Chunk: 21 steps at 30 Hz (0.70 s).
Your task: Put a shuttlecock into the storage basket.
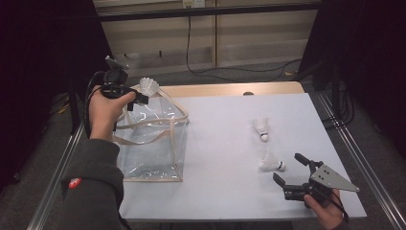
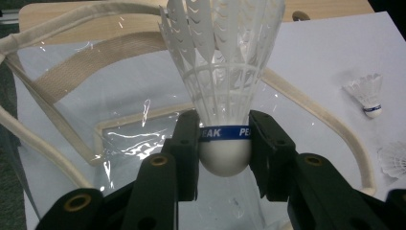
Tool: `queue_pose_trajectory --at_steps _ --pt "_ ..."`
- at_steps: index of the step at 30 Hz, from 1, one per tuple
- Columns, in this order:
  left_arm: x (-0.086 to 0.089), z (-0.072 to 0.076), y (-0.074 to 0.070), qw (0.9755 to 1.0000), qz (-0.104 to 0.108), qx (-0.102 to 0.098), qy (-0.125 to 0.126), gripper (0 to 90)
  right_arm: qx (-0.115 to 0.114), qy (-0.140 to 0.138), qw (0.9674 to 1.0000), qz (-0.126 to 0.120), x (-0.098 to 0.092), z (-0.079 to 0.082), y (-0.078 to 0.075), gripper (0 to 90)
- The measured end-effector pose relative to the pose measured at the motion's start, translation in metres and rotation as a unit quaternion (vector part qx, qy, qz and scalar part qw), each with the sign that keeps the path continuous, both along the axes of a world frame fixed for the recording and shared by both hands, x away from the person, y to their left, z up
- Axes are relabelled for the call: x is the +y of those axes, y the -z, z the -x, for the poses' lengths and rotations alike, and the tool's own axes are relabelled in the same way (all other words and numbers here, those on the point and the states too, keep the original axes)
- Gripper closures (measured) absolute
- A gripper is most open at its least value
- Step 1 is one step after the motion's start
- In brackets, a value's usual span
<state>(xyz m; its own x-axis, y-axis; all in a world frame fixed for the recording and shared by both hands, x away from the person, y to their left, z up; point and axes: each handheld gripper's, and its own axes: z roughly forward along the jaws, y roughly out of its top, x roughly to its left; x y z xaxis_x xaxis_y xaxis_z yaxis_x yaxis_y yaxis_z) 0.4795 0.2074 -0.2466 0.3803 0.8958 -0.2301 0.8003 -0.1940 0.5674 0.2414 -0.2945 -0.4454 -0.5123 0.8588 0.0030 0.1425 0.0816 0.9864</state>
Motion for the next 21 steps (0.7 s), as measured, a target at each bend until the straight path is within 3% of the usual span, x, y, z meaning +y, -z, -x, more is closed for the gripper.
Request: queue_pose_trajectory --at_steps 21 --pt "0.0073 -0.0023 0.0059 0.9998 -0.003 0.001 -0.022 65.7 0.000 -0.001 1.0000 -0.002 0.0004 0.0000 0.0002 0.7"
